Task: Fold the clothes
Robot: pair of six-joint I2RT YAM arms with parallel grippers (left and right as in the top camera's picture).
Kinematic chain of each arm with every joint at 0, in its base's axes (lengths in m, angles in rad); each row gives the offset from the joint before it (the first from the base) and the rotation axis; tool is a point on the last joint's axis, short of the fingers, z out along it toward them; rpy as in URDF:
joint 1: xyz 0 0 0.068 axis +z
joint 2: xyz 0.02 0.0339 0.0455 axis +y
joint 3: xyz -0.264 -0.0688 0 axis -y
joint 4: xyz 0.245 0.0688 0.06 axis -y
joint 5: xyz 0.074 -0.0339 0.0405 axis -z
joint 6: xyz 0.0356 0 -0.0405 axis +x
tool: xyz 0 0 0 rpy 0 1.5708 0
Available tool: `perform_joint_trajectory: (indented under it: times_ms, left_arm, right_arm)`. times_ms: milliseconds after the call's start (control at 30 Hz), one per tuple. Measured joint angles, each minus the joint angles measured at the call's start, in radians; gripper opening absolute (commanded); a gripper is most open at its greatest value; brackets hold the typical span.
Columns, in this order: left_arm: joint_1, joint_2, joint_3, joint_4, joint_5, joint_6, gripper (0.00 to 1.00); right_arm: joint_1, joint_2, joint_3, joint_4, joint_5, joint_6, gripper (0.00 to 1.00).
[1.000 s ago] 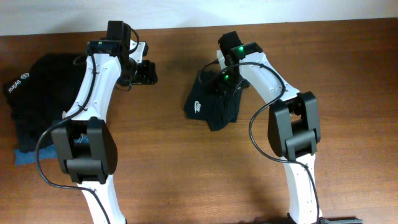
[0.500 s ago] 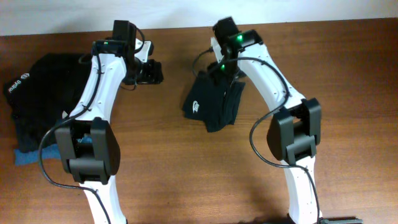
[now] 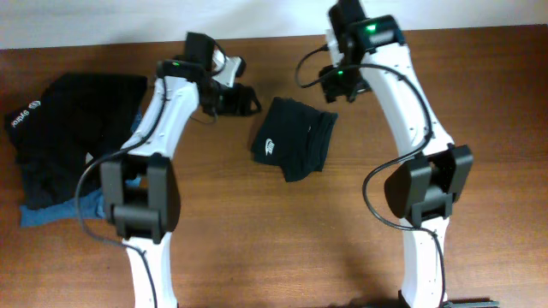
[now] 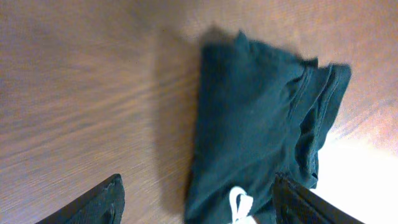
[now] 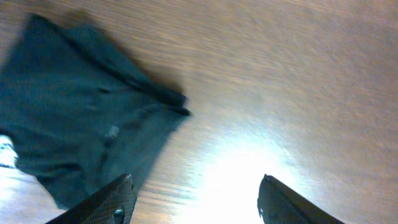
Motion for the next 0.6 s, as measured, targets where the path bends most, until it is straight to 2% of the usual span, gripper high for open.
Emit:
perform_joint_trajectory:
  times_ms: [167, 333, 400, 500, 600]
  left_arm:
    - [-0.038, 0.105, -0.008, 0.025, 0.052, 0.000, 0.77]
    - [-0.082, 0.119, -0.009, 0.074, 0.082, 0.000, 0.78]
    - [-0.100, 0.121, -0.009, 0.079, 0.087, 0.000, 0.65]
    - [-0.126, 0.129, -0.009, 0.077, 0.090, 0.009, 0.20]
    - [-0.142, 0.145, -0.009, 0.075, 0.090, 0.010, 0.05]
  right_arm:
    - [-0.050, 0.000, 0.002, -0.037, 0.008, -0.002, 0.68]
    - [-0.056, 0.000, 0.003, -0.042, 0.011, -0.003, 0.68]
    - [-0.056, 0.000, 0.003, -0.043, 0.011, -0.002, 0.68]
    - [-0.056, 0.000, 0.003, -0.044, 0.011, -0.002, 0.68]
    - [-0.056, 0.000, 0.003, -0.050, 0.011, -0.002, 0.68]
